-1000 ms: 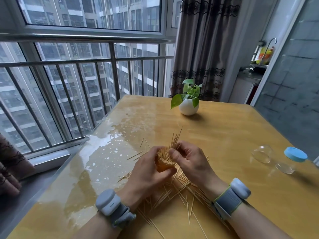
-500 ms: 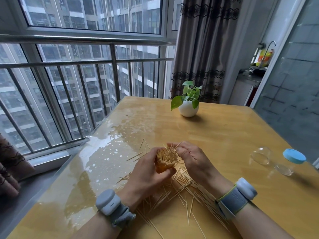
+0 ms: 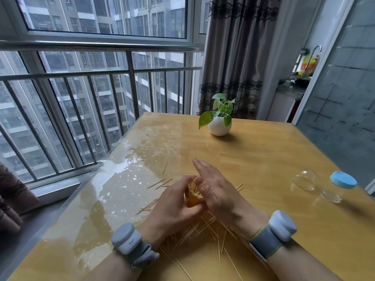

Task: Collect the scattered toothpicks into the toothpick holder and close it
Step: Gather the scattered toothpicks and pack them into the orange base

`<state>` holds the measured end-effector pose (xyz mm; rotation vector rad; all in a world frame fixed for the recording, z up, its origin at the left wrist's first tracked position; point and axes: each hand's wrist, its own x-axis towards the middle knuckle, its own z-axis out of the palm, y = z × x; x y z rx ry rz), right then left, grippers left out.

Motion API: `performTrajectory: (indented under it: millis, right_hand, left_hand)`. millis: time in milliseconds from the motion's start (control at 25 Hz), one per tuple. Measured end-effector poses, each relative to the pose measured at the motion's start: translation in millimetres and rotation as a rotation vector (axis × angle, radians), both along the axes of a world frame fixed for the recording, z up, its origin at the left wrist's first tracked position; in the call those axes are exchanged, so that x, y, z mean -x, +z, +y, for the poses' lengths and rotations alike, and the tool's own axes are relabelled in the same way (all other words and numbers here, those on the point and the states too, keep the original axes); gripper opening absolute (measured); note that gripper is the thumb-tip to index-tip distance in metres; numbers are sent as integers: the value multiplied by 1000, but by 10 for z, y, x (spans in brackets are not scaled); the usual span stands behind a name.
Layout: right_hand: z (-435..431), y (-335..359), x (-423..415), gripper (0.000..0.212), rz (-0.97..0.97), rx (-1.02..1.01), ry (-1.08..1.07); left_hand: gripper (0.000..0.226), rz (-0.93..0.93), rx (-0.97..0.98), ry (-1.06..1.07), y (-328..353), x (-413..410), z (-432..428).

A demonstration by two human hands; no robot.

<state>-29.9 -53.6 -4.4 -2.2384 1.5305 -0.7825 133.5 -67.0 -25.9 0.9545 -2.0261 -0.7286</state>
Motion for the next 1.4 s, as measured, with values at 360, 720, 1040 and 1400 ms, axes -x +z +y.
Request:
performTrajectory:
  millis: [360, 720, 1040, 1400]
  right_hand:
    - [-109, 117, 225, 48, -498, -200, -249]
    - [-102, 89, 278, 31, -772, -394, -109]
    - [-54, 223, 291, 8, -731, -212, -154]
    - [43, 358, 304, 40, -284, 180, 7]
  left_hand:
    - [49, 11, -11, -95, 19, -14, 5]
    - [44, 15, -22, -175, 45, -17, 33]
    - [40, 39, -47, -164, 46, -18, 27]
    - [40, 85, -39, -83, 33, -31, 9]
